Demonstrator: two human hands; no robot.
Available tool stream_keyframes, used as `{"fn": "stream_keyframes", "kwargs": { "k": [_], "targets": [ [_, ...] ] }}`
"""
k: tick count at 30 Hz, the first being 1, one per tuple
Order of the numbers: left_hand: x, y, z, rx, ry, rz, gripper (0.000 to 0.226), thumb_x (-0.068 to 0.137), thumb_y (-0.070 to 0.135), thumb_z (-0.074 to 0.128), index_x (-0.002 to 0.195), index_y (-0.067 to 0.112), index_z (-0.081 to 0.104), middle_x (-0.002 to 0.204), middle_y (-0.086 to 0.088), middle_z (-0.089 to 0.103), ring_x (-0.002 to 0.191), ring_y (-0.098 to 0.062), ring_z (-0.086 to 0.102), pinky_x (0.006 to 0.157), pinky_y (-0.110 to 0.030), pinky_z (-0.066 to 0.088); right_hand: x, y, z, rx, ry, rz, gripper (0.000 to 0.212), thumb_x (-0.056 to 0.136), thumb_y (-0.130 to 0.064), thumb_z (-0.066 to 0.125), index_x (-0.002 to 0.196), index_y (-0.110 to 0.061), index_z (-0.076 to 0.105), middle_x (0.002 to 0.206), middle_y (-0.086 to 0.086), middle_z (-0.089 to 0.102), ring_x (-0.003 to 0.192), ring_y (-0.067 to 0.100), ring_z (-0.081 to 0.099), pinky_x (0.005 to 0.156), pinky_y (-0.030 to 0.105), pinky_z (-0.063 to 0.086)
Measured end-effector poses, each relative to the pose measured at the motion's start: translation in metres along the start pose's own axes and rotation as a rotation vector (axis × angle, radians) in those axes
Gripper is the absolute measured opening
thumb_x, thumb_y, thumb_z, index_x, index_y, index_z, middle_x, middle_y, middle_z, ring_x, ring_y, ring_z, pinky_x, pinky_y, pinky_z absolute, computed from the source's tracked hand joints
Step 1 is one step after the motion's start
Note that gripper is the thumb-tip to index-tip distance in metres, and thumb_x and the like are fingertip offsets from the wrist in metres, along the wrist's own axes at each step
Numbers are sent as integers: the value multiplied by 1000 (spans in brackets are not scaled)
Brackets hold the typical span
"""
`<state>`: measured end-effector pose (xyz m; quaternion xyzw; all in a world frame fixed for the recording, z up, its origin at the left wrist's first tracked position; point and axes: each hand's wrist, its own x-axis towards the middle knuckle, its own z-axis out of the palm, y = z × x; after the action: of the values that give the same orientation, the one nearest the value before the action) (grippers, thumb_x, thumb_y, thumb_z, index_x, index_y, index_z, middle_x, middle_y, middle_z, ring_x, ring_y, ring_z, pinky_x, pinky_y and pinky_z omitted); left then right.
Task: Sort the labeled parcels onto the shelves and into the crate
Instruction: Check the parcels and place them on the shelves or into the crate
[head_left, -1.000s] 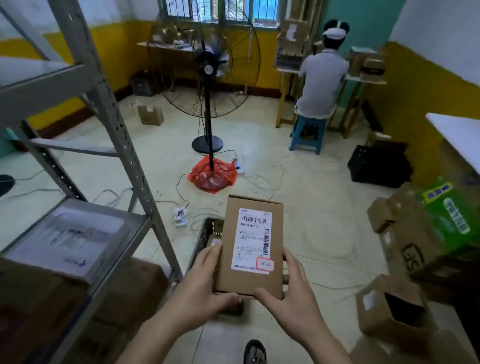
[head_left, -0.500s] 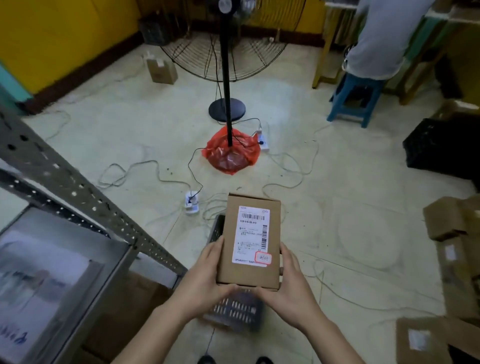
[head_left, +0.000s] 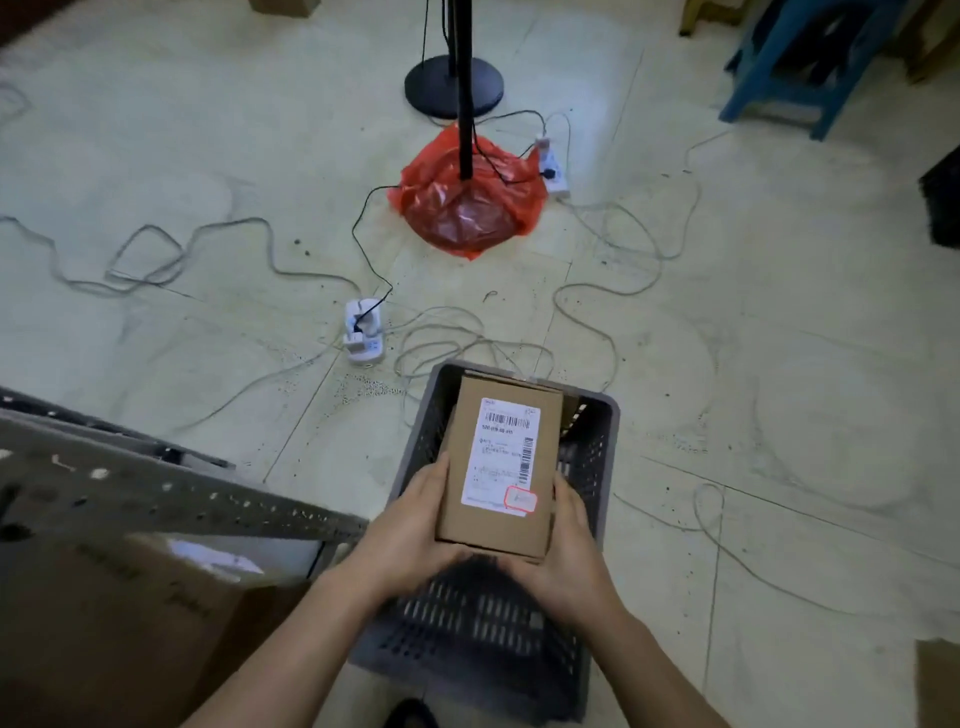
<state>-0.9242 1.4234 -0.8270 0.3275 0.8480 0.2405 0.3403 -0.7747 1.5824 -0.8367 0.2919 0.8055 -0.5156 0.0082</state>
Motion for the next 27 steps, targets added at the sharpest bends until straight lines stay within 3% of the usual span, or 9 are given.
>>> {"fn": "stream_keyframes", "kwargs": {
  "k": [2,3,5,7,11,15,18,21,27],
  "targets": [
    [28,-36,29,6,8,-14,121,73,46,79,159,22,-2,159,3,23,142,-14,35,111,-29,37,26,37,29,-3,-2,-14,98,73,-34,85,141,-57,17,131,-43,22,123,-15,35,100,12,33],
    [39,-46,35,18,11,-16,122,72,46,80,158,22,-3,158,2,25,141,-15,36,111,-31,37,37,48,37,7,-11,-4,98,73,-32,84,141,-57,17,133,-38,26,117,-22,34,99,11,34],
    [66,-82,64,58,-1,-45,124,72,48,79,158,19,-6,159,1,24,143,-16,33,113,-34,36,62,85,64,-5,-23,16,100,73,-31,83,148,-47,19,138,-23,31,108,-32,30,95,13,35],
    [91,-111,87,94,-3,-67,125,72,48,78,158,17,-8,161,-1,20,145,-18,29,115,-35,34,86,117,87,-18,-32,15,103,74,-31,83,153,-38,18,139,-18,30,105,-38,26,90,10,32],
    [130,-152,122,105,-11,-105,127,73,42,80,158,11,-9,162,-6,18,147,-22,25,118,-34,28,122,168,122,-41,-32,20,105,73,-31,83,155,-33,18,141,-15,32,104,-18,35,89,11,35],
    [162,-184,147,142,23,-125,131,62,47,82,158,17,-3,157,-4,29,141,-27,34,113,-41,35,151,208,151,-49,-14,21,104,70,-34,83,154,-30,22,144,-8,37,123,2,43,96,20,38],
    [178,-196,157,155,32,-146,131,62,48,81,157,17,-3,162,-3,20,145,-27,28,115,-43,33,165,222,164,-62,-3,26,101,70,-36,83,152,-32,24,143,-10,39,121,4,46,92,23,40],
    [189,-200,163,200,16,-172,128,68,45,81,157,13,-6,161,-6,17,145,-30,28,115,-44,33,176,235,174,-102,2,49,107,68,-41,83,155,-29,21,148,-7,36,129,11,46,99,27,43],
    [205,-204,173,312,20,-205,109,80,30,75,155,6,1,152,-11,28,132,-33,41,106,-41,40,186,244,183,-163,19,92,113,65,-46,80,156,-26,17,149,-4,34,134,18,43,109,37,43]
  ]
}}
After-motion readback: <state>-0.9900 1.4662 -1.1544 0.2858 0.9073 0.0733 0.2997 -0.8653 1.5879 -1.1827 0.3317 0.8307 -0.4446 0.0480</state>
